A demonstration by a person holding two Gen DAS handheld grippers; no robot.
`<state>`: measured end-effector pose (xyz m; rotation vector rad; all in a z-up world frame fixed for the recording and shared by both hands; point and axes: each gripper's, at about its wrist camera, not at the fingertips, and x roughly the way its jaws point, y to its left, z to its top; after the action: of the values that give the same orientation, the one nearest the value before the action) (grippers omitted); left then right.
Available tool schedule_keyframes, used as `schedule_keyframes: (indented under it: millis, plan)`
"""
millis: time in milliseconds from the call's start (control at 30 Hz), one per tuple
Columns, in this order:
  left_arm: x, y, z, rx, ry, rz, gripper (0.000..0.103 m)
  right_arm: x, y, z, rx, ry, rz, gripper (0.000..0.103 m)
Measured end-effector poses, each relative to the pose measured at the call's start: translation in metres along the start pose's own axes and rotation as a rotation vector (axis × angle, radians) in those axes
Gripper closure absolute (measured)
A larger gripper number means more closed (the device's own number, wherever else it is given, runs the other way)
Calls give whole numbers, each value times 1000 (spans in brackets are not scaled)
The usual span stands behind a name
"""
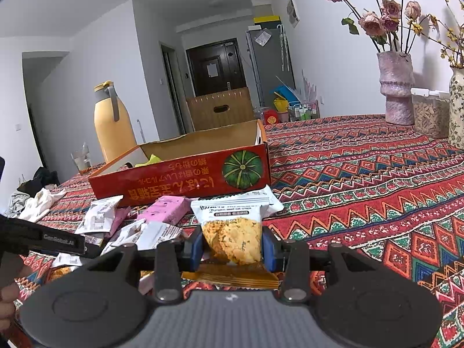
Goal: Organize snacks
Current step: 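Grasp a white biscuit packet with the left gripper while the right holds its packet, then carry both held packets over the open box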
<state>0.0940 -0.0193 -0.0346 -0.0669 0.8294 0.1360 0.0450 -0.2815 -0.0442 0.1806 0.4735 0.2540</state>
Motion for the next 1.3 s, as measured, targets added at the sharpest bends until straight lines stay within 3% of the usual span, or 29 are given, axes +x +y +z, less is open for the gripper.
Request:
schedule_keyframes:
  millis: [33, 233, 700, 967, 1300]
  plan:
    - [0, 0, 0, 1, -2, 1, 50, 1, 0, 0, 0, 2, 1, 63]
    - [-6, 2, -2, 10, -15, -29, 59, 5, 5, -2, -9, 12, 6, 63]
    - [-43, 17, 5, 13, -120, -80, 59, -4, 21, 8, -56, -20, 0, 63]
    - [-61, 18, 27, 15, -207, -88, 59, -4, 28, 29, -89, -60, -16, 63]
    - [-55, 17, 65, 10, -245, -94, 59, 13, 33, 63, -108, -96, -35, 63]
